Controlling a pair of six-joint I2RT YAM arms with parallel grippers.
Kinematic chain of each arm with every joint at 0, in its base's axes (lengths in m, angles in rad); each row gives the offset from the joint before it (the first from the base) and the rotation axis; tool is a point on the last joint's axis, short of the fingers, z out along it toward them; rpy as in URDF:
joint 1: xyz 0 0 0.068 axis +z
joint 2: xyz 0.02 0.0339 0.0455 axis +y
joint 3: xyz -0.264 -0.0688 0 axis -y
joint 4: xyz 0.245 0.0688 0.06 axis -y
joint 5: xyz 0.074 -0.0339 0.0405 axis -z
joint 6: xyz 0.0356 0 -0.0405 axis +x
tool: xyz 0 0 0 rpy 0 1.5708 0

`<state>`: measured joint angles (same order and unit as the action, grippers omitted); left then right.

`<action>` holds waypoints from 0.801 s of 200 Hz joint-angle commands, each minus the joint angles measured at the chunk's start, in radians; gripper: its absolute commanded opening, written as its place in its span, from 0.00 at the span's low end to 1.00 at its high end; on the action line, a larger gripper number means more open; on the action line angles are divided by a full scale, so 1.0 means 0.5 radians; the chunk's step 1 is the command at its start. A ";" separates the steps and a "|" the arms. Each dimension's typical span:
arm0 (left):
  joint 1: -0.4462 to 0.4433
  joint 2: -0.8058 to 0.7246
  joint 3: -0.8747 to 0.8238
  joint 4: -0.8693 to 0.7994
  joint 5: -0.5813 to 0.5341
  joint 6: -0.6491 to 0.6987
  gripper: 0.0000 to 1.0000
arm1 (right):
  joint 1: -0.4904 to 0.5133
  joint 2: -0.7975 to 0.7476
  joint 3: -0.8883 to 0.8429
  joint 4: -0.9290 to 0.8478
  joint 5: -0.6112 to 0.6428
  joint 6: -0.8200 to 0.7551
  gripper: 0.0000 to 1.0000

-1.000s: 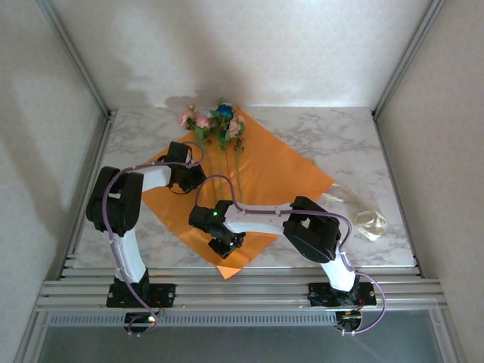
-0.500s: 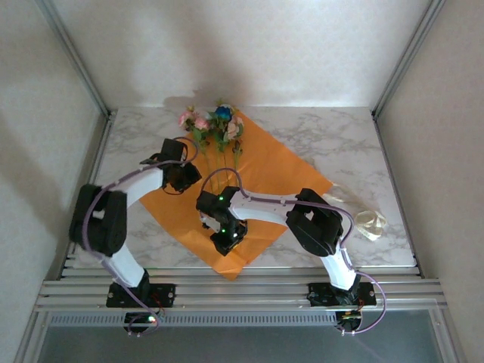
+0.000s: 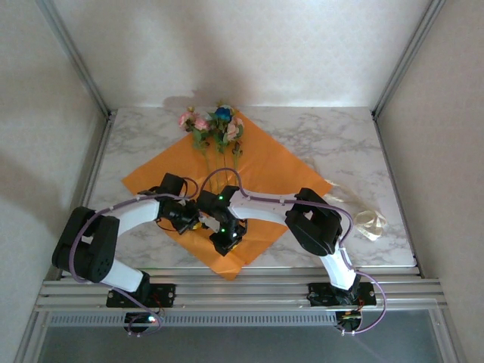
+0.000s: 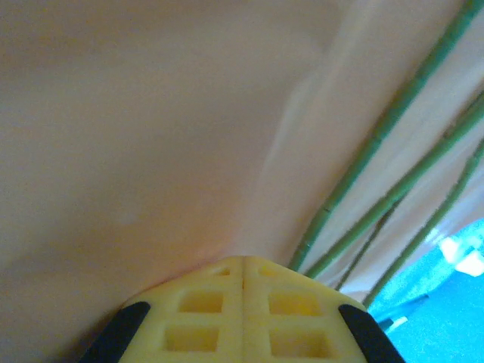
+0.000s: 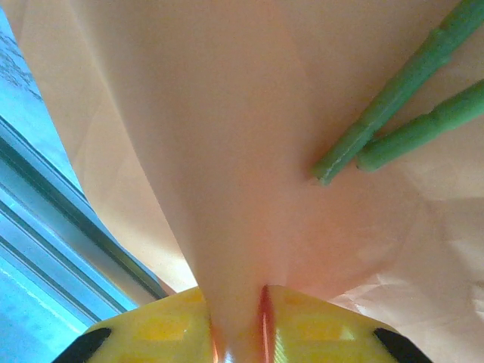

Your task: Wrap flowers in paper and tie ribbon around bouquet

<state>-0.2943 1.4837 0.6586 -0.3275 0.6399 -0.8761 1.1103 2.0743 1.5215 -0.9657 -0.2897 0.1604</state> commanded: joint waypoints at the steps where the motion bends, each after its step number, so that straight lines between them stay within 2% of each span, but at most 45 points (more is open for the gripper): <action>1: -0.018 -0.006 0.014 0.039 0.058 -0.050 0.00 | -0.015 0.031 0.046 -0.056 -0.019 -0.026 0.22; 48: -0.020 0.042 0.074 -0.293 -0.346 0.234 0.00 | -0.025 -0.005 0.024 -0.035 -0.018 -0.008 0.16; 65: -0.019 0.034 0.094 -0.237 -0.423 0.249 0.00 | -0.035 -0.013 0.027 -0.046 -0.042 -0.016 0.15; 119: -0.018 0.194 0.052 0.140 -0.386 0.273 0.00 | -0.068 0.006 0.041 -0.066 -0.128 -0.033 0.08; 135: -0.022 0.127 0.110 0.057 -0.479 0.299 0.00 | -0.088 0.001 0.041 -0.072 -0.130 -0.033 0.08; 160: -0.012 -0.155 0.247 -0.232 -0.734 0.317 0.00 | -0.129 -0.025 0.035 -0.077 -0.147 -0.036 0.08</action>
<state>-0.3065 1.5234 0.7147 -0.3496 0.4488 -0.7471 1.0603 2.0743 1.5234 -0.9623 -0.3244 0.1513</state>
